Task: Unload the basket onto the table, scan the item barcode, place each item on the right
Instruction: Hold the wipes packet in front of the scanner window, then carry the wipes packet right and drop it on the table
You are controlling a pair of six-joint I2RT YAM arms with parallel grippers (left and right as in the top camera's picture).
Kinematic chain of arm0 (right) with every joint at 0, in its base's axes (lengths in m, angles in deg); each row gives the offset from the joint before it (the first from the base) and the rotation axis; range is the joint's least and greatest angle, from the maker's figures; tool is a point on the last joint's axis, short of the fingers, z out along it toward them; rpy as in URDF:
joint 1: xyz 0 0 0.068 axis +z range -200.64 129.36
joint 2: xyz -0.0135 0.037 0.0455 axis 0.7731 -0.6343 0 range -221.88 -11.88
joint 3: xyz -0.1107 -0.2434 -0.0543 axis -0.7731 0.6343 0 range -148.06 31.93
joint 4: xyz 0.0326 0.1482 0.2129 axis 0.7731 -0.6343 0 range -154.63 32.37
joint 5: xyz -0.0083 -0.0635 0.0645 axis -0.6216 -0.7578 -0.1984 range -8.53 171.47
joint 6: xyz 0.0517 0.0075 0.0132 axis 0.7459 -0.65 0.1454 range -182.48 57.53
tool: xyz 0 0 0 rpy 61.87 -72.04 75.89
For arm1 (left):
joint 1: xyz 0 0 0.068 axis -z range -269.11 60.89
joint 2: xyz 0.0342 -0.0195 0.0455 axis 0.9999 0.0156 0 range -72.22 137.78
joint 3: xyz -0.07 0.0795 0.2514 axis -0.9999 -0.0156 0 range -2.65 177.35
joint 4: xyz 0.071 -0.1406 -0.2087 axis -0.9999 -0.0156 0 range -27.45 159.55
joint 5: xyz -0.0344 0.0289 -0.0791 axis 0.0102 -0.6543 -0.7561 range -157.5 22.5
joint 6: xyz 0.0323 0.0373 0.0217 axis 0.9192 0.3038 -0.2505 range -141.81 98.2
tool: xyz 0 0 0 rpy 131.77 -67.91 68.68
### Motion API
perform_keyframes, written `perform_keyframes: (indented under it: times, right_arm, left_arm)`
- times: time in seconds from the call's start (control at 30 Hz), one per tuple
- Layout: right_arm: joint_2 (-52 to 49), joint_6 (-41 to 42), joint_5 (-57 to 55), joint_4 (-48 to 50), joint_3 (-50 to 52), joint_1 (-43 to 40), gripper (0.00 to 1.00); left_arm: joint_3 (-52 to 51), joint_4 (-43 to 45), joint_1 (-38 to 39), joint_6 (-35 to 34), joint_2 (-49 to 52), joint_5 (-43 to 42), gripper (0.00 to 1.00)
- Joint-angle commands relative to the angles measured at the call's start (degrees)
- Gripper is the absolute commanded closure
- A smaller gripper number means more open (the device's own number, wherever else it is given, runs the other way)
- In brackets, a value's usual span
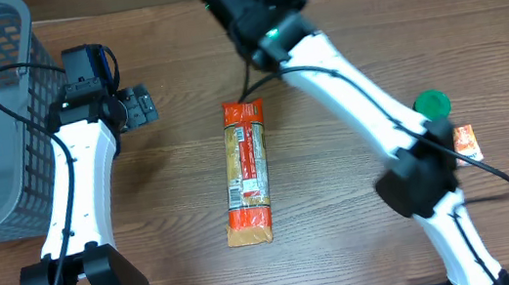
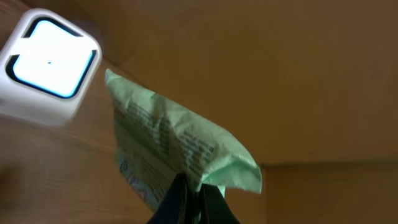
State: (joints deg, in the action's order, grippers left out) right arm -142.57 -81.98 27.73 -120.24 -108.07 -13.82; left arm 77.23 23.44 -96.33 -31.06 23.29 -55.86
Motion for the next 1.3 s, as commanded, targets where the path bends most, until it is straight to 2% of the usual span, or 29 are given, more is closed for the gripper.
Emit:
perform_keyframes:
  times: [0.0,0.2,0.3,0.4,0.63,0.93,0.97,1.0,1.07,1.13,1.27]
  right_arm:
    - [6.9,10.9,12.9,-8.6,-0.5,-2.0,0.96]
    - [8.6,13.8,44.6,-28.5,-0.4,-7.8,0.96]
    - [7.6,13.7,53.9,-34.5,0.3,-10.8,0.96]
    - [7.6,13.5,57.1,-34.5,4.3,-12.5,0.96]
    - [7.6,8.5,56.0,-33.3,22.9,-13.2,0.96]
    - [7.6,8.5,41.6,-20.5,44.7,-13.3,0.95]
    - [7.6,8.5,40.1,-19.2,46.1,-13.4,0.90]
    - [7.6,8.5,39.0,-18.2,46.9,-13.4,0.76]
    - [7.6,8.8,37.1,-16.7,47.3,-13.4,0.60]
    - [7.7,9.6,34.7,-15.1,46.9,-13.4,0.54]
    - [7.7,13.7,31.7,-14.3,43.3,-13.4,0.53]
  left_arm:
    - [0.9,0.0,0.1,-0.2,0.1,0.4,0.00]
    - [0.9,0.0,0.1,-0.2,0.1,0.4,0.00]
    - [0.9,0.0,0.1,-0.2,0.1,0.4,0.00]
    - [0.9,0.0,0.1,-0.2,0.1,0.4,0.00]
    - [0.9,0.0,0.1,-0.2,0.1,0.4,0.00]
    - [0.9,0.0,0.1,-0.2,0.1,0.4,0.00]
    - [0.9,0.0,0.1,-0.2,0.1,0.4,0.00]
    - [0.9,0.0,0.1,-0.2,0.1,0.4,0.00]
    - [0.9,0.0,0.1,-0.2,0.1,0.4,0.00]
    - [0.9,0.0,0.1,-0.2,0.1,0.4,0.00]
    - [0.9,0.0,0.1,-0.2,0.1,0.4,0.00]
